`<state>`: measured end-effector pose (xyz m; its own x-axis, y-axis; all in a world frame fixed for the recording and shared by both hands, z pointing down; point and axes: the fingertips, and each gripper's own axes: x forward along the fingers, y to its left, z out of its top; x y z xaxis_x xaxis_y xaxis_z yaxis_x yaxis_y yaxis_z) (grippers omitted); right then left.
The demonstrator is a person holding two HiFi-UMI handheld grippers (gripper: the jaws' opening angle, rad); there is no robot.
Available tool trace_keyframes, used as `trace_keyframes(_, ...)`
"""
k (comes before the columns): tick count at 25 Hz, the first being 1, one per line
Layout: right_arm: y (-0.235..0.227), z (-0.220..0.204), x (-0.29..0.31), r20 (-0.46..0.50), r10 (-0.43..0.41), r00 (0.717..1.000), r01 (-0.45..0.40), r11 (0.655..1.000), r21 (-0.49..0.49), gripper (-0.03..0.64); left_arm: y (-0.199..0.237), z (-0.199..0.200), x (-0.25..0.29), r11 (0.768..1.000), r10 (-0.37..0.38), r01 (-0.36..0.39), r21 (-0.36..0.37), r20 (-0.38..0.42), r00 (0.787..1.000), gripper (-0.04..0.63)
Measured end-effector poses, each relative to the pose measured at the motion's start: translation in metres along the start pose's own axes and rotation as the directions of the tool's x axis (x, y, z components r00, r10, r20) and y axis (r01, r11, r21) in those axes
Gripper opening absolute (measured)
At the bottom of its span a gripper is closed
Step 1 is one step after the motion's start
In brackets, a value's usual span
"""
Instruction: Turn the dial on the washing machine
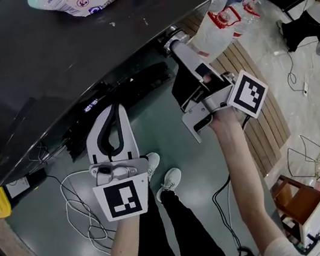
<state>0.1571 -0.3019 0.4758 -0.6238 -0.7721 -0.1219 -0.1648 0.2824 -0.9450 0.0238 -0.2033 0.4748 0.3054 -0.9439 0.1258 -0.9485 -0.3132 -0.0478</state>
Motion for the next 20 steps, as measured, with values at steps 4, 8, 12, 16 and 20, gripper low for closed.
trace_keyframes(4,0.001,-0.001,-0.001,0.001,0.008,1.000,-0.008,1.000,0.005,0.275,0.001,0.003,-0.002,1.000,0.003,-0.003,-0.001,0.000,1.000,0.000)
trace_keyframes(8,0.004,0.001,-0.004,0.006,0.000,1.000,0.000,1.000,-0.002,0.275,0.002,0.010,-0.002,1.000,0.003,-0.003,-0.001,0.006,1.000,0.000)
trace_keyframes(12,0.005,-0.001,-0.015,0.020,-0.057,0.998,0.056,0.998,0.024,0.275,-0.003,0.029,-0.006,1.000,-0.004,0.004,-0.001,0.026,1.000,0.000)
trace_keyframes(16,0.007,0.001,-0.032,0.065,-0.104,0.992,0.099,0.992,0.076,0.275,-0.003,0.049,-0.009,1.000,-0.011,0.011,-0.008,0.036,0.999,0.000)
trace_keyframes(20,0.035,0.011,-0.041,0.055,-0.133,0.990,0.134,0.991,-0.022,0.275,-0.004,0.085,-0.013,1.000,-0.021,0.021,0.009,0.077,0.997,0.000)
